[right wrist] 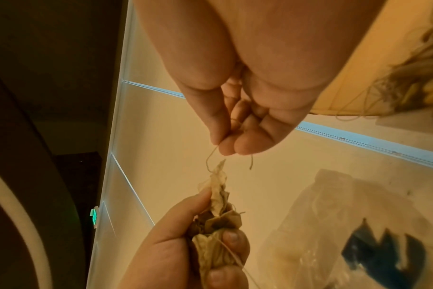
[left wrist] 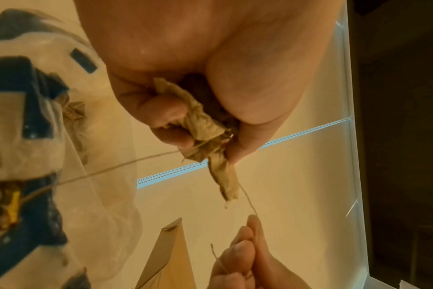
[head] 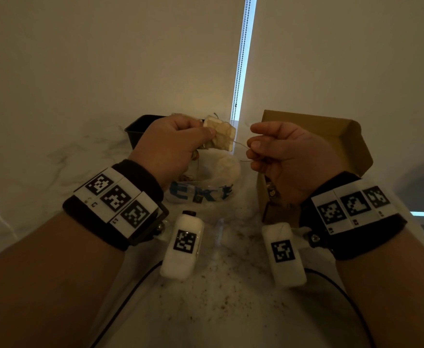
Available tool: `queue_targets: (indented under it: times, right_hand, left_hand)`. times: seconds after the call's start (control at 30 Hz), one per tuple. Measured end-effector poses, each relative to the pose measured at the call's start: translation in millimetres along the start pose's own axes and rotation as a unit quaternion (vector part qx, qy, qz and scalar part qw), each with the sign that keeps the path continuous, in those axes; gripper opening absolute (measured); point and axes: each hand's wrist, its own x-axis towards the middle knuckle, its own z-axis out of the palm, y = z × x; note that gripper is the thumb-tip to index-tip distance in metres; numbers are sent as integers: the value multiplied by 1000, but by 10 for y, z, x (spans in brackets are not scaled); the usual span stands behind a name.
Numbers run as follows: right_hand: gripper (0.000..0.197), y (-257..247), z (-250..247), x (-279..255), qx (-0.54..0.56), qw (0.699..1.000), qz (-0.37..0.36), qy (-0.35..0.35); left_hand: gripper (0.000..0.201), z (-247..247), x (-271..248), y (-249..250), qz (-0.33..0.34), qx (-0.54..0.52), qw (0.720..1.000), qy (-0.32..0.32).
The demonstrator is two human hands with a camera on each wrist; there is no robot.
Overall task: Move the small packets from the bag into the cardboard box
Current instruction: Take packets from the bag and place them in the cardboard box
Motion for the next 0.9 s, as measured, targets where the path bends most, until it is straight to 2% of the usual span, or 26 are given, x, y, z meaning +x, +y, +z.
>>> queue_targets:
  times: [0.13, 0.27, 0.47, 0.67, 0.77, 0.9]
  right_hand:
    - [22, -34, 2, -14, -9, 1000, -25, -2]
    - [20, -70, 8, -43, -77, 996, -52, -10]
    - [18, -53, 24, -44, -124, 991, -47, 7]
    - [19, -8, 49, -27, -105, 994, -28, 11]
    - [19, 6, 42, -16, -96, 995, -20, 15]
    - [22, 19, 51, -6, -91, 995, -17, 29]
  left_hand:
    - [17, -35, 16, -29, 0, 32, 999, -4]
    - [20, 0, -6, -31, 9, 70, 995, -76]
    - [8, 72, -97, 27, 15, 92, 984, -150]
    - [14, 91, -120, 55, -1, 72, 980, -186]
    - [28, 86, -114, 53, -31, 47, 980, -191]
    - [23, 114, -147, 65, -47, 24, 981, -189]
